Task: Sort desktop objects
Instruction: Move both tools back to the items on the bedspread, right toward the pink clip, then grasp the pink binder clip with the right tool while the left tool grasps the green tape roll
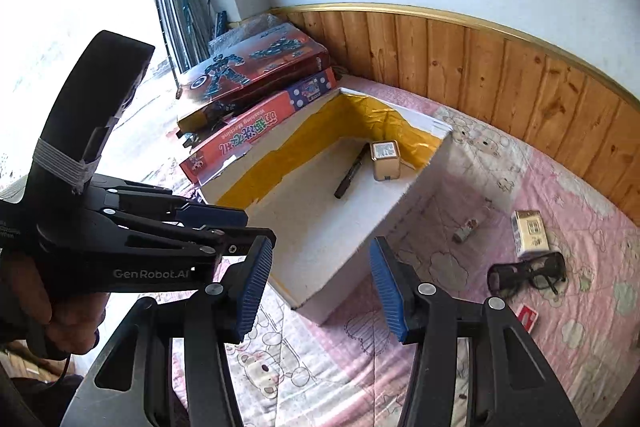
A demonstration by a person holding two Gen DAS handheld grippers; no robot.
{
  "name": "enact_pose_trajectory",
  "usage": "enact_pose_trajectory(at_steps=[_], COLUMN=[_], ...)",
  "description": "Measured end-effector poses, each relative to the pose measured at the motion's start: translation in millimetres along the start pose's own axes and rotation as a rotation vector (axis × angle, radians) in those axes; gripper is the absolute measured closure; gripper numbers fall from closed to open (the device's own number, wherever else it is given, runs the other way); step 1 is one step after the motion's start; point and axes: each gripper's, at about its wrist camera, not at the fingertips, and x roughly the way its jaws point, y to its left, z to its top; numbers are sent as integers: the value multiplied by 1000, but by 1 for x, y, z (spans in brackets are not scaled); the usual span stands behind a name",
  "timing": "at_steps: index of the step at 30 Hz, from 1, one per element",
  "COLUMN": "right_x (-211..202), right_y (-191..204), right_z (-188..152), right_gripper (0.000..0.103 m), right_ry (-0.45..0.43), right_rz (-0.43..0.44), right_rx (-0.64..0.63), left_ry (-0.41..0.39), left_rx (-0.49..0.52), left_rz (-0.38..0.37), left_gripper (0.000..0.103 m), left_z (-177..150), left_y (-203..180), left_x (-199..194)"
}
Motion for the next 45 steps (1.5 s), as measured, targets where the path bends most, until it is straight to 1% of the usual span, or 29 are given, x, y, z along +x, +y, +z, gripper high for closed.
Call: enact_pose_trajectory(at_steps=[4,6,10,13,15,19,21,23,24,26,27,32,33,34,35,36,40,43,45], right_x=[-15,-20,-19,-12,-6,10,20,28,31,37,40,55,55,54,54,53,35,15,6], right_y=[-38,-61,-111,-140,-151,-162,-166,-173,-178,-188,-192,-211,-214,-217,-220,-223,-233,-241,-247], right_z=[-34,-53,-97,-128,-141,-152,-153,-156,-158,-165,-168,-179,-181,-181,-183,-184,-189,-197,-203], right_gripper=[51,51,51,51,51,51,51,51,51,51,54,62,65,75,75,79,79,79,79], right_ry=[-3,4,63,116,139,166,183,192,196,207,211,194,178,164,164,158,148,141,156], right_rz=[-50,-94,-195,-227,-234,-247,-254,-272,-272,-263,-256,-191,-180,-169,-158,-154,-199,-243,-273], right_rx=[145,226,407,517,555,561,550,554,562,585,589,605,611,616,623,634,663,680,685], left_ry=[37,56,97,145,171,211,235,247,248,270,281,304,312,320,329,340,379,402,407], left_rx=[51,75,124,157,175,189,193,182,179,167,163,171,171,175,179,183,205,249,286], left_rz=[-43,-60,-81,-94,-92,-77,-85,-59,-58,-92,-111,-151,-157,-162,-163,-161,-154,-148,-125], left_gripper=[64,64,63,63,63,62,61,61,61,61,61,61,61,61,61,61,60,58,58], left_z=[-5,-6,-7,-9,-10,-8,-5,-1,1,3,4,5,6,6,6,6,3,-2,-6], left_y=[-32,-48,-76,-94,-104,-114,-115,-112,-112,-115,-117,-133,-135,-137,-140,-143,-157,-175,-188], left_x=[15,24,47,71,86,114,128,139,143,150,153,165,168,172,176,181,201,217,228])
